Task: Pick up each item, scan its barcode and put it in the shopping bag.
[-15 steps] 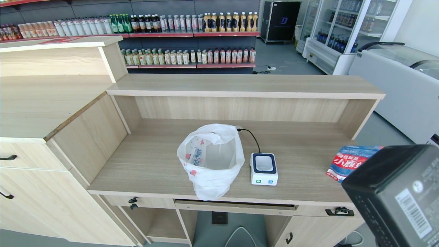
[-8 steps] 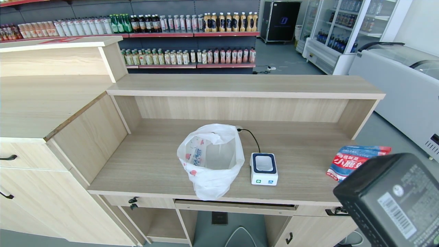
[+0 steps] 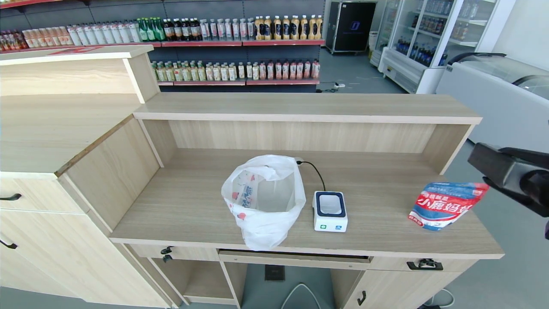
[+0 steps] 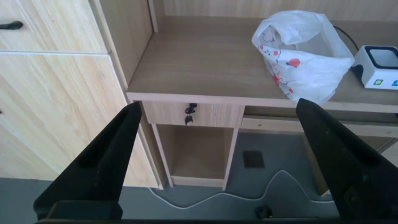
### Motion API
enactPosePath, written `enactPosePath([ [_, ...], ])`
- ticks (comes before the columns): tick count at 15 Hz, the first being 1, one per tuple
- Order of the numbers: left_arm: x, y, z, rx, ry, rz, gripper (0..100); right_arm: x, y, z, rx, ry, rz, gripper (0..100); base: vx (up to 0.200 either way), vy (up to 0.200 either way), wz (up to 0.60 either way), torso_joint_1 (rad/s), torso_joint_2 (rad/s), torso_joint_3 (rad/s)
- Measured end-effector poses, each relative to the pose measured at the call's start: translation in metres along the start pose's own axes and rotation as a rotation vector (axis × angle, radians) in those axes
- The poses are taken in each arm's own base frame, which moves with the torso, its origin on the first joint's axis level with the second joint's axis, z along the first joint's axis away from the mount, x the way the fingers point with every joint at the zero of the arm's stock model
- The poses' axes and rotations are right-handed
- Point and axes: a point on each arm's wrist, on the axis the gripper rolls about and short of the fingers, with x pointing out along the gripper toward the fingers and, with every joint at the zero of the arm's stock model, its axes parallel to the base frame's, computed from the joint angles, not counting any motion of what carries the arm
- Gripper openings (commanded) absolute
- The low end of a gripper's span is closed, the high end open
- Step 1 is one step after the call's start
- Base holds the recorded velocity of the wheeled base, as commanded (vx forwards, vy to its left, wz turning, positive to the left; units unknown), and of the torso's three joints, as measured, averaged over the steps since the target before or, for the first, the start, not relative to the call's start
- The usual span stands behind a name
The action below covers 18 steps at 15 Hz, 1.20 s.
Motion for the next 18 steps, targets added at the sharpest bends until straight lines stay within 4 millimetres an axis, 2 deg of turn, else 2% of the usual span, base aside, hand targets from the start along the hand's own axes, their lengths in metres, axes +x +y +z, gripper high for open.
enactPosePath([
  [3, 0.000, 0.000, 0.000, 0.000, 0.000, 0.000, 100, -0.001, 0.000, -0.021, 0.414, 0.319, -0.110, 0, 0.000, 0.000, 0.00, 0.000, 0.00, 0.000],
  [4, 0.000, 0.000, 0.000, 0.000, 0.000, 0.000, 100, 0.000, 0.004, -0.028, 0.501, 0.392, -0.144, 0, 0.000, 0.000, 0.00, 0.000, 0.00, 0.000],
  [7, 0.000, 0.000, 0.000, 0.000, 0.000, 0.000, 100, -0.003, 0.014, -0.050, 0.595, 0.515, -0.185, 0, 0.000, 0.000, 0.00, 0.000, 0.00, 0.000],
  [11, 0.000, 0.000, 0.000, 0.000, 0.000, -0.001, 100, 0.001, 0.021, -0.060, 0.750, 0.524, -0.201, 0, 0.000, 0.000, 0.60, 0.002, 0.00, 0.005],
  [13, 0.000, 0.000, 0.000, 0.000, 0.000, 0.000, 100, 0.013, 0.019, -0.066, 0.809, 0.537, -0.261, 0, 0.000, 0.000, 0.60, 0.000, 0.00, 0.005],
  [15, 0.000, 0.000, 0.000, 0.000, 0.000, 0.000, 100, 0.035, 0.017, -0.075, 0.938, 0.644, -0.354, 0, 0.000, 0.000, 0.30, 0.001, 0.00, 0.001],
  [17, 0.000, 0.000, 0.000, 0.000, 0.000, 0.000, 100, 0.068, 0.012, -0.080, 1.223, 0.606, -0.367, 0, 0.000, 0.000, 0.00, 0.000, 0.00, 0.000],
  [18, 0.000, 0.000, 0.000, 0.000, 0.000, 0.000, 100, 0.085, 0.013, -0.082, 1.343, 0.561, -0.299, 0, 0.000, 0.000, 0.00, 0.000, 0.00, 0.000],
])
